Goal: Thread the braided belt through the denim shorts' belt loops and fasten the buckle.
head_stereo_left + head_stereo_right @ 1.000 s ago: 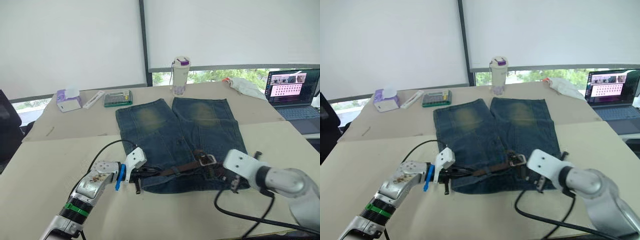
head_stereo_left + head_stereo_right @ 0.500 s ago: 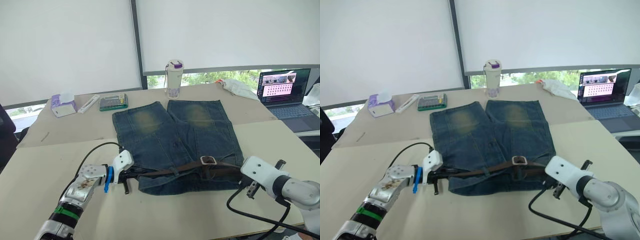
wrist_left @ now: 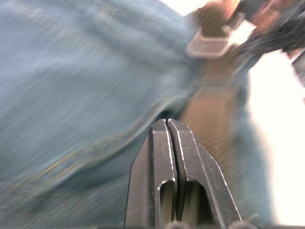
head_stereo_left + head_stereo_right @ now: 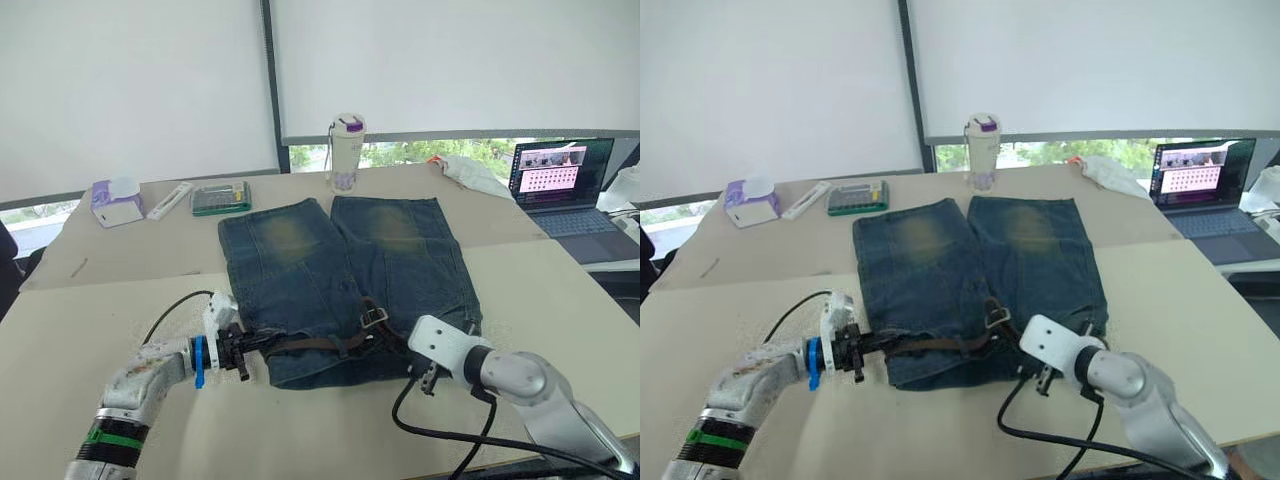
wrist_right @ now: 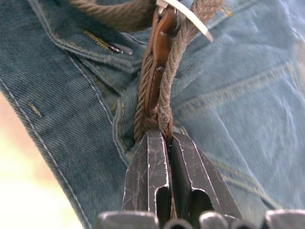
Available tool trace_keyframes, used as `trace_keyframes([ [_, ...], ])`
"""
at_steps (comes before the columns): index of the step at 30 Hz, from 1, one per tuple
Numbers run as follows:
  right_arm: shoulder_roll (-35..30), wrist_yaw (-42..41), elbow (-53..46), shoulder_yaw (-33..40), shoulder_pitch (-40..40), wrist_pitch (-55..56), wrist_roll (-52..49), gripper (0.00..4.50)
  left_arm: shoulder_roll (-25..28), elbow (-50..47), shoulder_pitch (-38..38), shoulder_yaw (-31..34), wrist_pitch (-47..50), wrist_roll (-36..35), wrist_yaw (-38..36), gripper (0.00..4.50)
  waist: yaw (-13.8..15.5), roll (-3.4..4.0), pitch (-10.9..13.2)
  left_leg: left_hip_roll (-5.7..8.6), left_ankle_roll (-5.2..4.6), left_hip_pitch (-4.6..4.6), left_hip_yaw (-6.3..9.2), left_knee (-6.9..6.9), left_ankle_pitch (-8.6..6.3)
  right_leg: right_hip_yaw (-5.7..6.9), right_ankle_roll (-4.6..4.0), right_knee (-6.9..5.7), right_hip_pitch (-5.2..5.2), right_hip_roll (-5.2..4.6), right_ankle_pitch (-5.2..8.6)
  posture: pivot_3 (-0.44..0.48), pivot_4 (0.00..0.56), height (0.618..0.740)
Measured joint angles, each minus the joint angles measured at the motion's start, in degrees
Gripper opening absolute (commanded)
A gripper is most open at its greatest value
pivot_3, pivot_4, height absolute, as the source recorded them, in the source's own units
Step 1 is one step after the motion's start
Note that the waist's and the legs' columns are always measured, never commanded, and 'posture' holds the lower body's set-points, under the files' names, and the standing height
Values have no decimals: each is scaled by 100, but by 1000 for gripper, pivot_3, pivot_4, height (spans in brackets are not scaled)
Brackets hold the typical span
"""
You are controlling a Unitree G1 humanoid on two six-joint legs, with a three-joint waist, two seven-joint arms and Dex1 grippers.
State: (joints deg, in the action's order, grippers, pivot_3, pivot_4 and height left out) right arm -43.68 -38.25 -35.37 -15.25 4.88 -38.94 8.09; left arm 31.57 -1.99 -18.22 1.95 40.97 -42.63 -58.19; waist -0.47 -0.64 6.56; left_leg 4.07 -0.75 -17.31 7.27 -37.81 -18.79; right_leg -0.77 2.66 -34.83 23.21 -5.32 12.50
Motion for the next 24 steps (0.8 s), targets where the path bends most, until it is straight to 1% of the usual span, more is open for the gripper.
trace_keyframes([
  [2,11,-27,35,-92,87,23,39,0,-111,-316,-404,37,239,-144,226,73,-5,7,-4,0,7,5,0,2,3,-2,0,2,-6,1,0,0,150,740],
  [3,18,-37,37,-123,92,54,54,0,-161,-480,-573,-44,288,-85,361,73,-10,14,-8,0,36,8,0,4,16,-3,0,2,-7,2,1,0,150,740],
  [5,73,-37,38,-156,93,78,67,0,-191,-626,-657,-490,199,296,476,73,-46,25,-14,-1,52,5,-10,12,17,-17,-5,4,-6,7,4,0,150,740],
  [7,101,-37,35,-175,97,78,78,0,-186,-636,-590,-969,75,642,428,73,-60,27,-14,-2,54,3,-13,15,16,-23,-10,1,-4,10,8,0,150,740],
  [10,117,-37,36,-197,112,76,110,0,13,-563,-303,-1580,-457,1330,207,73,-59,21,-11,-7,58,9,-12,14,18,-20,-12,2,2,15,7,0,150,740],
  [12,116,-40,36,-206,113,75,161,0,189,-352,-146,-1820,-772,1710,90,73,-42,21,-10,-6,44,9,-9,14,10,-17,-13,1,1,14,7,0,150,740],
  [14,115,-41,30,-209,120,63,201,0,313,-169,-125,-2015,-1268,2129,9,73,-20,20,-10,-6,34,11,-7,14,5,-12,-12,2,-3,12,8,0,150,740],
  [15,110,-46,1,-213,118,38,211,0,435,-65,-129,-2178,-1706,2431,-25,73,-18,23,-13,-5,28,12,-7,14,2,-12,-12,4,-4,11,8,0,150,740],
  [19,77,-101,-80,-234,91,14,233,0,606,477,-210,-2399,-2930,3140,-78,73,-29,49,-28,-7,20,9,-9,23,-3,-14,-13,3,-6,12,12,0,150,740],
  [21,113,-125,-79,-299,140,10,235,0,635,805,-270,-2348,-3208,3230,-77,73,-36,60,-35,-9,21,7,-11,37,-2,-16,0,-4,-8,12,24,0,150,740],
  [22,158,-128,-72,-373,183,10,247,0,647,970,-296,-2284,-3286,3230,-78,73,-41,61,-35,-11,22,10,-12,53,-2,-17,21,-5,-9,13,39,0,150,740],
  [24,171,-152,-1,-538,337,50,311,0,674,1228,-332,-2203,-3471,3236,-85,73,-47,68,-39,-14,24,13,-11,61,0,-14,22,-10,-8,17,41,0,150,740],
])
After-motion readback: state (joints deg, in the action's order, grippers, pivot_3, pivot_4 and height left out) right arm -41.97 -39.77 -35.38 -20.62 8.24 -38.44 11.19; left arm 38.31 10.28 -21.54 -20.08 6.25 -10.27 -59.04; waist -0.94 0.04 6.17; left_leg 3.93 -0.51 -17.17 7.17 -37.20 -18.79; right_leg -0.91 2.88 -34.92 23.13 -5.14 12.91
